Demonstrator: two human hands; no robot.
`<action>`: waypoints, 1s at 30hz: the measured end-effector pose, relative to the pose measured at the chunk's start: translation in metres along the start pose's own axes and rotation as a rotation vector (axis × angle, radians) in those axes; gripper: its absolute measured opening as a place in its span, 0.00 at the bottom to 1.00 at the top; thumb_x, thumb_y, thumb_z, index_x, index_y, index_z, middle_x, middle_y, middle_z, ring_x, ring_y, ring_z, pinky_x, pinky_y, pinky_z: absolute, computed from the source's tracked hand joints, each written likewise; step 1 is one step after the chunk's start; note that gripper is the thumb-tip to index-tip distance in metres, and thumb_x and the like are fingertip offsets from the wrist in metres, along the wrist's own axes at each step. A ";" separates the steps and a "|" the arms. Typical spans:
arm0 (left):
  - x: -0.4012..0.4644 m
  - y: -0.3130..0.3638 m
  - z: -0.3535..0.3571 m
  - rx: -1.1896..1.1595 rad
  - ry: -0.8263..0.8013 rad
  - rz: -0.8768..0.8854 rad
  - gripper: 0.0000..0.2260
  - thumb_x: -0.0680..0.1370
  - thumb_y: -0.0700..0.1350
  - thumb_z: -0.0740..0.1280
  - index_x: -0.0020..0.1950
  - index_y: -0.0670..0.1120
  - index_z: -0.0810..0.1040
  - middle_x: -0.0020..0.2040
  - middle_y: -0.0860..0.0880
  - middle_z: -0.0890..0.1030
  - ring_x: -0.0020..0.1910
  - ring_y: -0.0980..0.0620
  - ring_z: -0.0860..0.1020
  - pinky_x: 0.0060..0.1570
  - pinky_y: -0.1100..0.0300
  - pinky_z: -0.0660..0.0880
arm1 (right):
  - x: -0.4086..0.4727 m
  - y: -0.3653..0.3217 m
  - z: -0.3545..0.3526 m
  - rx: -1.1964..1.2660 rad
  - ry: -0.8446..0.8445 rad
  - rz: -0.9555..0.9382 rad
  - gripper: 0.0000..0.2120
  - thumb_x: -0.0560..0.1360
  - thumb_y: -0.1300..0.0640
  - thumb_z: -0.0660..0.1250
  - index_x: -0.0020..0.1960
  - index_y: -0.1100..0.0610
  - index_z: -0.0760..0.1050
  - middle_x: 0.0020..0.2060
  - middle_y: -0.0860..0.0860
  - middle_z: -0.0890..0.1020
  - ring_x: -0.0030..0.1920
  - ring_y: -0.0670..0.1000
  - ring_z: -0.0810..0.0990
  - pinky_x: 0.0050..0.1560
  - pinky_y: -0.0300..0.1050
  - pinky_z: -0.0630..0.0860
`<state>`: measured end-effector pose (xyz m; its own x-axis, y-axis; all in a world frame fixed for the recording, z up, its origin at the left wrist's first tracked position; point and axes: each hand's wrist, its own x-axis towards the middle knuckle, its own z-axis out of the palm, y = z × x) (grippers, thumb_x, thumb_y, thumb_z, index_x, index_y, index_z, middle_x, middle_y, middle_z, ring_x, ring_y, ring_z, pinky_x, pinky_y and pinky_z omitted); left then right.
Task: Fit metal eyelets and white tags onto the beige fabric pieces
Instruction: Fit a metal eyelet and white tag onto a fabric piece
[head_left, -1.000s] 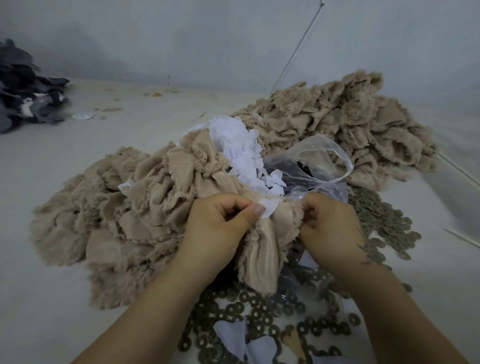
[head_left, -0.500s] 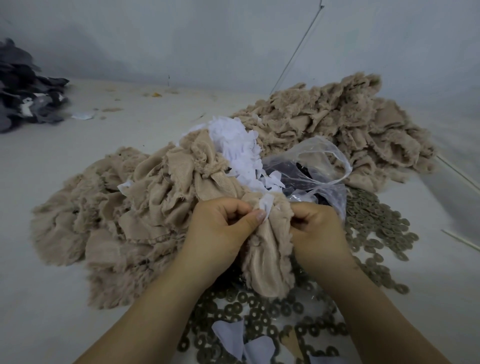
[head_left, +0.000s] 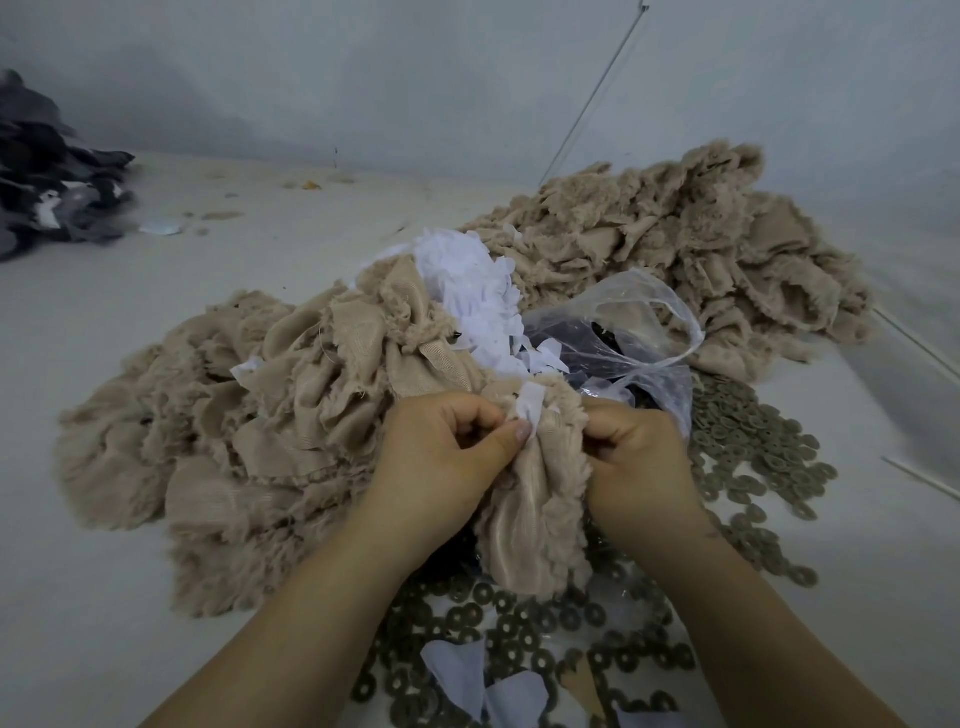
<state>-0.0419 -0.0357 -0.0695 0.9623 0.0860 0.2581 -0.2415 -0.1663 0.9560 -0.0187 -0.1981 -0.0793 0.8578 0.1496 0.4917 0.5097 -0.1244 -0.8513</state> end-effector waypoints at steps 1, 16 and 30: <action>0.000 0.000 0.000 0.016 -0.005 0.007 0.09 0.75 0.42 0.74 0.35 0.44 0.83 0.27 0.46 0.80 0.25 0.55 0.74 0.26 0.62 0.72 | 0.000 0.001 0.000 0.001 -0.003 0.003 0.03 0.73 0.70 0.72 0.41 0.69 0.84 0.37 0.63 0.84 0.40 0.63 0.83 0.41 0.57 0.82; -0.001 0.001 0.002 0.051 -0.002 0.019 0.10 0.76 0.41 0.72 0.35 0.43 0.82 0.26 0.50 0.78 0.25 0.57 0.73 0.26 0.64 0.71 | -0.003 -0.012 0.002 0.038 0.019 0.166 0.26 0.67 0.46 0.72 0.35 0.72 0.77 0.31 0.69 0.77 0.29 0.52 0.72 0.30 0.52 0.72; -0.005 0.001 0.004 -0.015 0.108 0.125 0.07 0.72 0.38 0.76 0.43 0.49 0.82 0.37 0.50 0.82 0.34 0.53 0.80 0.34 0.60 0.78 | -0.002 -0.007 0.005 0.124 0.053 0.253 0.26 0.71 0.46 0.69 0.29 0.68 0.69 0.24 0.61 0.68 0.27 0.52 0.66 0.29 0.47 0.68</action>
<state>-0.0464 -0.0404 -0.0706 0.9058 0.1706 0.3877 -0.3611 -0.1674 0.9174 -0.0243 -0.1923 -0.0753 0.9605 0.0772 0.2673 0.2703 -0.0300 -0.9623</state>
